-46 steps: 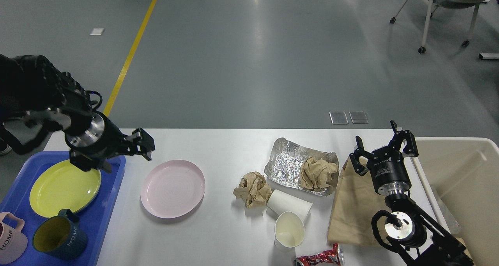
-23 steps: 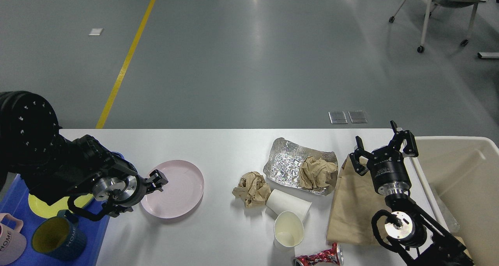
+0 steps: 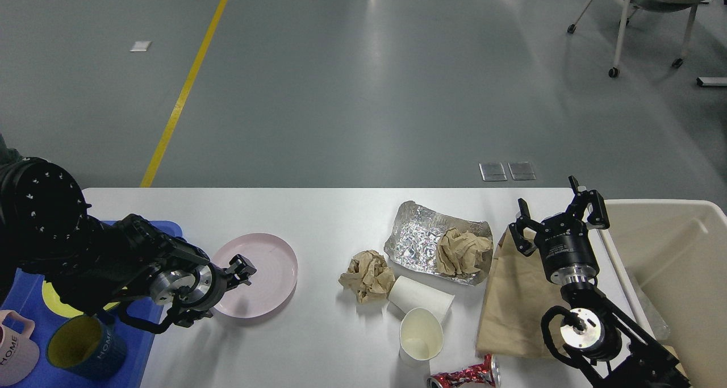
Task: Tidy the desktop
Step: 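Grasp the rim of the pink plate with the left gripper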
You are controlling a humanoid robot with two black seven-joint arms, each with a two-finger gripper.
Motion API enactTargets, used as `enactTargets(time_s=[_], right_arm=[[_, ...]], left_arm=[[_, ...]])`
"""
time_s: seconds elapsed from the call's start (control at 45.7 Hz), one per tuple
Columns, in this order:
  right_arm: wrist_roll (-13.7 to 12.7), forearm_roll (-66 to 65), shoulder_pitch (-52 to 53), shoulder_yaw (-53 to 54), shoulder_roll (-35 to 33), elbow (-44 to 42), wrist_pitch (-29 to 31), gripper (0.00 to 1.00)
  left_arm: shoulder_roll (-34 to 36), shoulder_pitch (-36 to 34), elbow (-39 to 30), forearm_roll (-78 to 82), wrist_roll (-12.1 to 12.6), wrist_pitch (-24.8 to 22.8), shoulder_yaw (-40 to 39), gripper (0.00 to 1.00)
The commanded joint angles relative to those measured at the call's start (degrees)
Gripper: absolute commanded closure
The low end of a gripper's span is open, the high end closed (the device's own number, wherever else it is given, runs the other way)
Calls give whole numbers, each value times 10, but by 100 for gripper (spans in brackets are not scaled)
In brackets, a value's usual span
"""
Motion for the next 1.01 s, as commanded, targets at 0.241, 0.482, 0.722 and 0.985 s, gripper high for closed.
enactTargets(time_s=[0.241,0.482,0.722,0.985], right_arm=[[0,0,0,-1,0,0,0,0],[0,0,0,-1,0,0,0,0],[0,0,0,0,0,0,0,0],[0,0,0,0,0,0,0,0]], left_arm=[[11,23,11,-5,-2,1,-4,23],[8,44,31,-5,-1,0,-7,27],[12,45,33,-20,-1,-5,-16,45],[10,46,33,-20,-1,-8,-17,71]])
